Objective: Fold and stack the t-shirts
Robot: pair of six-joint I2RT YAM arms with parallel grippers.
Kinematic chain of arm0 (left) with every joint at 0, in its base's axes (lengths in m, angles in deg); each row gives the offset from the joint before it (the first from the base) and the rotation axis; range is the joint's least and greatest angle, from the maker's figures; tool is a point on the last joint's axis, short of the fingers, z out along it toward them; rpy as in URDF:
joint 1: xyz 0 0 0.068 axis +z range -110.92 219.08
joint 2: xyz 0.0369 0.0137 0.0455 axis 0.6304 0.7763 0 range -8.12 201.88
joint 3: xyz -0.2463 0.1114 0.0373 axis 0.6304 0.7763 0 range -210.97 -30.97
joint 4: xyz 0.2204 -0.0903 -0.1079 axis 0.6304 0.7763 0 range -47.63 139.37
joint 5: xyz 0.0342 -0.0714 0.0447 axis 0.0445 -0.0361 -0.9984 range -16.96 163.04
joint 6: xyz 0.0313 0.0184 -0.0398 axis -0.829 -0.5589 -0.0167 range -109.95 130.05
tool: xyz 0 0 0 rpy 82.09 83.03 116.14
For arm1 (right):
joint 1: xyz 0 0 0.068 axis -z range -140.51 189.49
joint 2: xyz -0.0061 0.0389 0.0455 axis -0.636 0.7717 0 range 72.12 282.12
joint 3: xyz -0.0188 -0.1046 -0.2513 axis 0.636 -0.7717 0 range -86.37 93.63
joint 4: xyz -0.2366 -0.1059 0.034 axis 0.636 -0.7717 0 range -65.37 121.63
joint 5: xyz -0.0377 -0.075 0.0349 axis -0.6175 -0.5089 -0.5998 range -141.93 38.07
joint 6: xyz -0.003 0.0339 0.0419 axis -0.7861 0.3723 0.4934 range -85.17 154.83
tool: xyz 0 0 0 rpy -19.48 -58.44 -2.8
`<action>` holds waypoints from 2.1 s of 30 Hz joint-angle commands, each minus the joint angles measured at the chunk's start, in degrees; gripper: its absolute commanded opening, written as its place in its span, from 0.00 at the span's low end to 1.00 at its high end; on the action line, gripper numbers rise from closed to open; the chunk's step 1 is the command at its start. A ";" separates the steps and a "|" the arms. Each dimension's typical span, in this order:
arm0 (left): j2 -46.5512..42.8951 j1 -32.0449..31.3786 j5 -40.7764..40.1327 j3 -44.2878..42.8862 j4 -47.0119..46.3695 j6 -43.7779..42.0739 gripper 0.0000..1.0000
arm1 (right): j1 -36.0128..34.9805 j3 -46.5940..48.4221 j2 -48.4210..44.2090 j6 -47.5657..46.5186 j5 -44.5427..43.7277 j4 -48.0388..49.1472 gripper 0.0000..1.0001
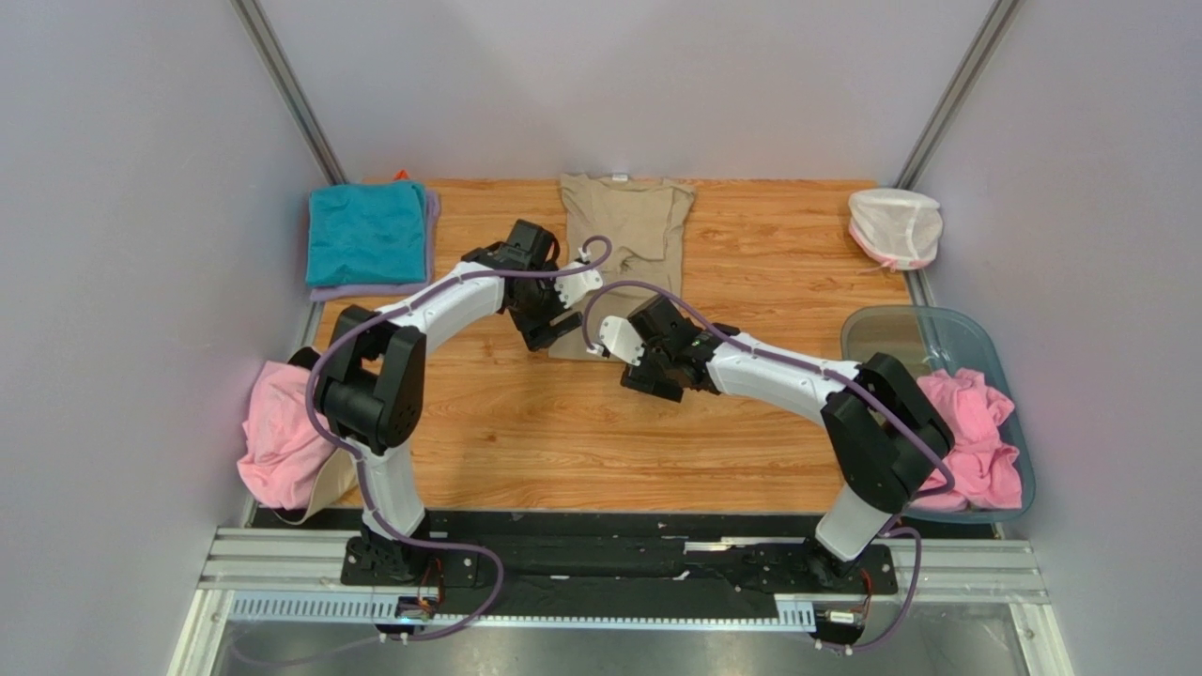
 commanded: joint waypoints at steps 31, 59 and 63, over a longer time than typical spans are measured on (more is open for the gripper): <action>8.77 -0.65 12.03 -8.32 9.95 -1.04 0.91 | 4.42 4.92 8.20 -5.11 0.32 7.33 0.73; 12.73 -2.76 11.76 -9.37 11.44 -0.87 0.07 | 5.21 5.54 15.51 -6.78 2.08 9.00 0.00; 11.76 -2.84 12.12 -8.41 11.62 0.01 0.00 | 5.12 4.05 13.13 -5.91 2.78 7.43 0.00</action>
